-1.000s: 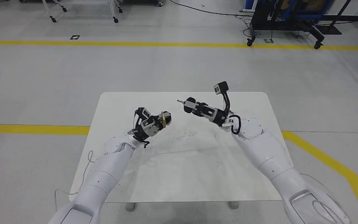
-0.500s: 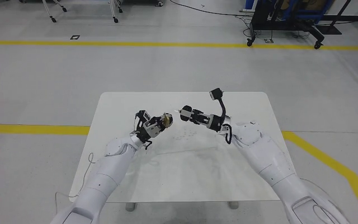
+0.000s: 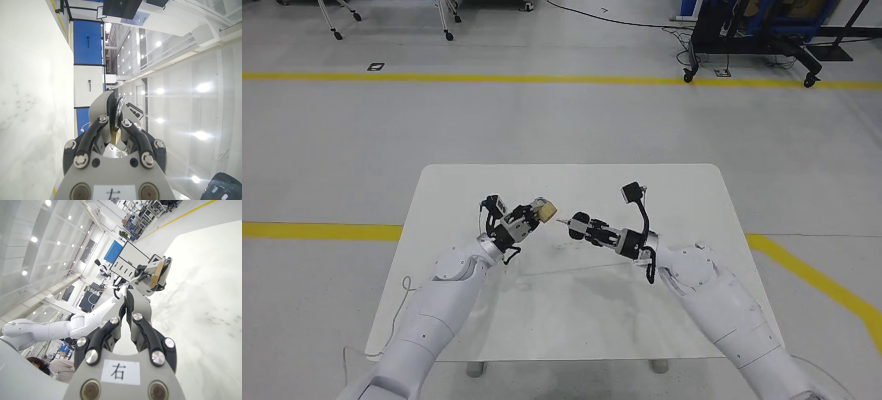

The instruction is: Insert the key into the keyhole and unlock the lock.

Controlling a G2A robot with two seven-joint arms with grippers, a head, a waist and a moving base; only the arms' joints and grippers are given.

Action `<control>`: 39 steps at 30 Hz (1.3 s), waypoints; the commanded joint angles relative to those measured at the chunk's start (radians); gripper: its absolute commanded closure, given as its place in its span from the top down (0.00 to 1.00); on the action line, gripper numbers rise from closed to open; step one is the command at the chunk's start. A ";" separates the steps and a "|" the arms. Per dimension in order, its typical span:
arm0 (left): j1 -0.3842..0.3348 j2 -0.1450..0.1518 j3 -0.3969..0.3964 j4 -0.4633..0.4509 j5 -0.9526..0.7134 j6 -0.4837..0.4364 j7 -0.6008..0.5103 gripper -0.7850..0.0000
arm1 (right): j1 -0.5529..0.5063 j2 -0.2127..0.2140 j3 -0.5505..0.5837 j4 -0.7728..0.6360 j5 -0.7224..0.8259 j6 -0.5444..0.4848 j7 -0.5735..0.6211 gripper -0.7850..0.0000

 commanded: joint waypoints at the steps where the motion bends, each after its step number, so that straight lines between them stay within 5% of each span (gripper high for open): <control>1: 0.002 0.000 0.001 -0.003 0.000 0.003 0.003 0.00 | 0.000 0.000 0.000 0.000 0.000 0.000 0.000 0.00; 4: 0.023 -0.002 -0.006 -0.039 -0.018 0.024 0.029 0.00 | -0.020 -0.005 -0.016 -0.018 0.185 0.015 0.071 0.00; 12: 0.049 -0.008 -0.006 -0.076 -0.016 0.043 0.071 0.00 | -0.009 -0.024 -0.040 0.079 0.348 0.073 0.068 0.00; 20: 0.051 -0.016 0.002 -0.079 0.021 0.014 0.098 0.00 | 0.015 -0.048 -0.092 0.129 0.282 0.137 -0.059 0.00; 39: 0.061 -0.020 -0.024 -0.087 0.075 -0.020 0.125 0.00 | 0.031 -0.069 -0.092 0.163 0.266 0.152 -0.100 0.00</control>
